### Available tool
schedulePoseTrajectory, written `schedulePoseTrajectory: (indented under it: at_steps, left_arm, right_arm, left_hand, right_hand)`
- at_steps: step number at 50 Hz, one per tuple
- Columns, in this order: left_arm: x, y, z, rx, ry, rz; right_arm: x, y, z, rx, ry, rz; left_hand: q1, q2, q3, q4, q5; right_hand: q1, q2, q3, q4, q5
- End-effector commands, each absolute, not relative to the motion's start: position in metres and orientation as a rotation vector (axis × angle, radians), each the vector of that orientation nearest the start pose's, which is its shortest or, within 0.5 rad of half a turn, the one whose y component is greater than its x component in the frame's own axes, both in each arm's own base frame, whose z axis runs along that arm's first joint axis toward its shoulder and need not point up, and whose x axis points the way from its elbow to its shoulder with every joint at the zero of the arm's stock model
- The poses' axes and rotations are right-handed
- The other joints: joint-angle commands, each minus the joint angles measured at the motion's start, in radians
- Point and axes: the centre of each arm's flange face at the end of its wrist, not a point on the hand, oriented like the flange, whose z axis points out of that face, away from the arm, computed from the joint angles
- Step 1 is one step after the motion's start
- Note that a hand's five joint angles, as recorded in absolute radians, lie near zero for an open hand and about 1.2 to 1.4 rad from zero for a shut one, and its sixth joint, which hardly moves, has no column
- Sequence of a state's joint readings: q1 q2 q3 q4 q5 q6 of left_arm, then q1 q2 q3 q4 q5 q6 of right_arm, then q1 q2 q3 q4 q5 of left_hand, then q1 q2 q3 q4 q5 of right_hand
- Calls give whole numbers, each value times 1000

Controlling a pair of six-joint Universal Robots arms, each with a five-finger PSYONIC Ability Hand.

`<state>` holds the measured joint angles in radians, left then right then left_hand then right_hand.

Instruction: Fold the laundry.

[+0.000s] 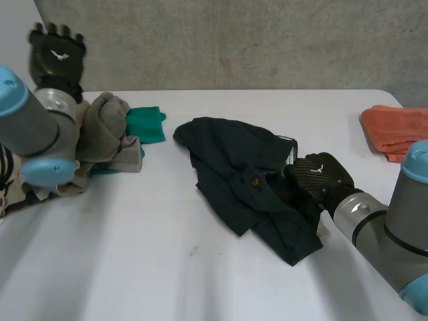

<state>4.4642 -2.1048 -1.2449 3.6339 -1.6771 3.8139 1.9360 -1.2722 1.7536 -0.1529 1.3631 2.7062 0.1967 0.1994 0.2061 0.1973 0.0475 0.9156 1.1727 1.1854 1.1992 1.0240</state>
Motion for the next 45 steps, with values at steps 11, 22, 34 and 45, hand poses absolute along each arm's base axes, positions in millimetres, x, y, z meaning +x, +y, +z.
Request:
schedulePoseTrajectory:
  at_steps: [11,22,34,45]
  left_arm:
    - [-276,-336,181,1152,1828,-2093]
    - [-345,-232,171,1465,2086,-2230]
    - [-391,-214,146,1576,2138,-2264]
    - [-395,-223,215,1238,2078,-2526]
  right_arm:
    - [248,-232,186,-1184,2180,-1658]
    - [229,-235,220,-1142,2127,-1716]
    - [208,-244,252,-1060,2119,-1886]
    - [204,-242,254,-1044,2144,-1885]
  left_hand:
    - [-1,-4,-10,-1,-26]
    - [-16,-18,-25,-16,-41]
    - [318,315,309,318,293]
    - [1200,1197,1190,1199,1174]
  right_hand:
    - [481,224,211,197,198]
    - [-703,-960,-973,-987,-986]
    - [-741,-998,-1011,-1025,-1024]
    - [-741,-998,-1011,-1025,-1024]
